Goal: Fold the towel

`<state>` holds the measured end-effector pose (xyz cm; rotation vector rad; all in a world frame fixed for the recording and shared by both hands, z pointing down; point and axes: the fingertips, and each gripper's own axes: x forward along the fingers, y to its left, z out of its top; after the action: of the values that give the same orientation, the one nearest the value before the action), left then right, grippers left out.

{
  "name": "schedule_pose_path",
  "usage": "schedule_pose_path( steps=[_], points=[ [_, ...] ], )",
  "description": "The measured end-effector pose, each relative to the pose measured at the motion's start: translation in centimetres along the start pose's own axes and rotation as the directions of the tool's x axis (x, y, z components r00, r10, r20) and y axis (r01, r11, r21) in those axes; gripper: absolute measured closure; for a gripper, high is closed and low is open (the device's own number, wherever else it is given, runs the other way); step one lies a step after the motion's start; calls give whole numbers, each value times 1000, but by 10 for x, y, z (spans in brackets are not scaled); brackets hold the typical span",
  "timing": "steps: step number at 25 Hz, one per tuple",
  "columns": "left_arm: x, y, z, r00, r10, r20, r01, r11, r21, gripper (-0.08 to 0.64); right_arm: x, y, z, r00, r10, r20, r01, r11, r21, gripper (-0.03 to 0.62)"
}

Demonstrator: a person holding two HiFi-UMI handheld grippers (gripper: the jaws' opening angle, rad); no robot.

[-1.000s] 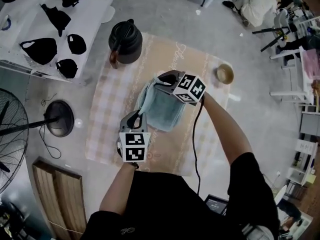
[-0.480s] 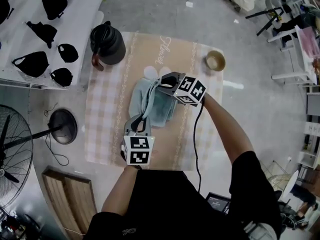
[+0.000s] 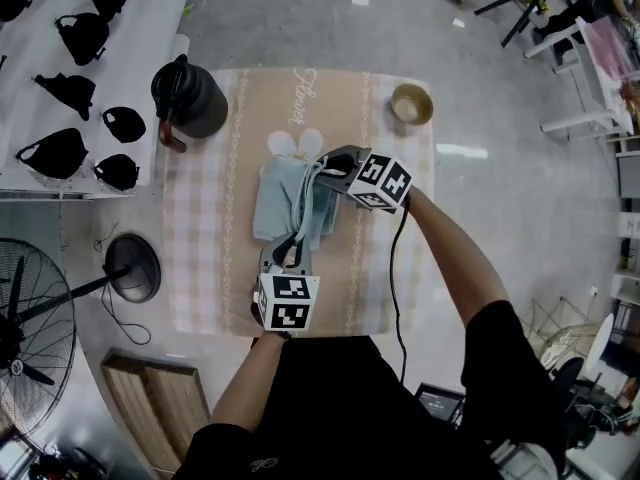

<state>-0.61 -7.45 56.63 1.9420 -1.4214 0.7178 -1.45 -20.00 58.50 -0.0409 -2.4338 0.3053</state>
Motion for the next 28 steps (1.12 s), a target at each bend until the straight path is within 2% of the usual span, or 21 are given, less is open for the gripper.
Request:
schedule_pose_path(
  steps=[9, 11, 13, 14, 15, 16, 20, 24, 28],
  points=[
    [14, -23, -15, 998, -39, -46, 41, 998, 47, 514, -20, 0, -29, 998, -58, -10, 58, 998, 29, 517],
    [19, -25, -19, 998, -47, -50, 49, 998, 38, 514, -27, -2, -36, 997, -80, -13, 80, 995, 51, 517],
    [24, -32, -25, 994, -93, -65, 94, 996, 9, 511, -36, -3, -44, 994, -110, -7, 110, 990, 85, 484],
    [25, -38, -28, 989, -129, -79, 129, 992, -4, 454, -41, -3, -48, 992, -126, 1, 125, 986, 106, 470],
    [25, -45, -31, 982, -163, -92, 162, 987, -9, 366, -47, -1, -52, 990, -142, 13, 139, 982, 131, 458],
    [25, -52, -34, 976, -189, -104, 190, 982, -2, 314, -53, 2, -56, 987, -158, 29, 151, 976, 157, 450],
    [18, -76, -38, 965, -242, -101, 247, 968, 41, 285, -74, 18, -71, 965, -241, 99, 209, 942, 261, 446],
    [8, -79, -36, 964, -263, -43, 262, 965, -20, 285, -91, 38, -82, 926, -350, 140, 283, 891, 355, 446],
    [6, -79, -43, 965, -261, -41, 259, 965, -44, 285, -100, 63, -88, 897, -413, 157, 320, 853, 413, 448]
  ],
)
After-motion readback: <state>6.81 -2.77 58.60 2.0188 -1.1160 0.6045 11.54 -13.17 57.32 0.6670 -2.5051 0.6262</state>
